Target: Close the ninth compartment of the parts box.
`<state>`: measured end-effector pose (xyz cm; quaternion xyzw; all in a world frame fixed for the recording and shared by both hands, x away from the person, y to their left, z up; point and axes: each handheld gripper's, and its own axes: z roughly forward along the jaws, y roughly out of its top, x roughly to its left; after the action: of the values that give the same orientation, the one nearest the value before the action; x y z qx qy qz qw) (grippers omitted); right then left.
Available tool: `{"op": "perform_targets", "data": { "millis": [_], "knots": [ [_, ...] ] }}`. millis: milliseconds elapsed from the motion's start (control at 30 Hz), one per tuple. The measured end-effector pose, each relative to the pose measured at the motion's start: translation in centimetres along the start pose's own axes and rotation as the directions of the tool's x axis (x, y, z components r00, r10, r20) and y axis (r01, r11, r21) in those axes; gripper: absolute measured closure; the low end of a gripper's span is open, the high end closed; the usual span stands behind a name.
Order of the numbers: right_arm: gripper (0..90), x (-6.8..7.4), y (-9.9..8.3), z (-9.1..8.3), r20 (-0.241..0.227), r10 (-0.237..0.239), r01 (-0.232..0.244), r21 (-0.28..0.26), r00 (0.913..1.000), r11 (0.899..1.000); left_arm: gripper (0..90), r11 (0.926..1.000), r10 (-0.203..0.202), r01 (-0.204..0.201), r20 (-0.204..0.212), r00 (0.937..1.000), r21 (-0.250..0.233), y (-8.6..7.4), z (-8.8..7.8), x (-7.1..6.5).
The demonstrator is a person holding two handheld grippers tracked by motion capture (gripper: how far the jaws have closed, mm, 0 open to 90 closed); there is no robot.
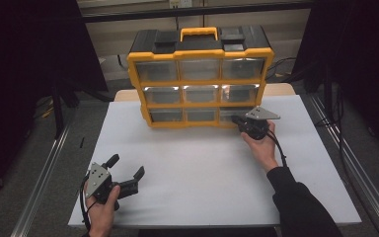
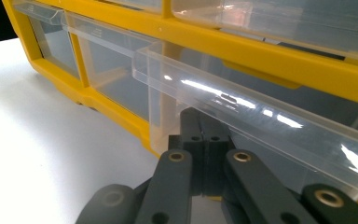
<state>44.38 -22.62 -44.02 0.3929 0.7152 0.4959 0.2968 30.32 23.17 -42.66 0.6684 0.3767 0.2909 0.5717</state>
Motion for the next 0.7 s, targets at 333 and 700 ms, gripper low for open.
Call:
{"op": "perform_targets", "data": {
  "millis": [333,700],
  "knots": [
    [90.0,-0.09,0.01,0.15,0.002,0.004,-0.004,-0.001,1.0,1.0,2.8,1.0,0.0,0.0,0.0,1.0,-0.001,0.01,0.0,-0.01],
    [90.0,-0.23,0.04,0.39,0.01,0.004,-0.004,-0.004,0.9999,1.0,2.8,1.0,0.006,-0.006,0.001,1.0,0.006,0.0,-0.02,0.06]
  ]
}}
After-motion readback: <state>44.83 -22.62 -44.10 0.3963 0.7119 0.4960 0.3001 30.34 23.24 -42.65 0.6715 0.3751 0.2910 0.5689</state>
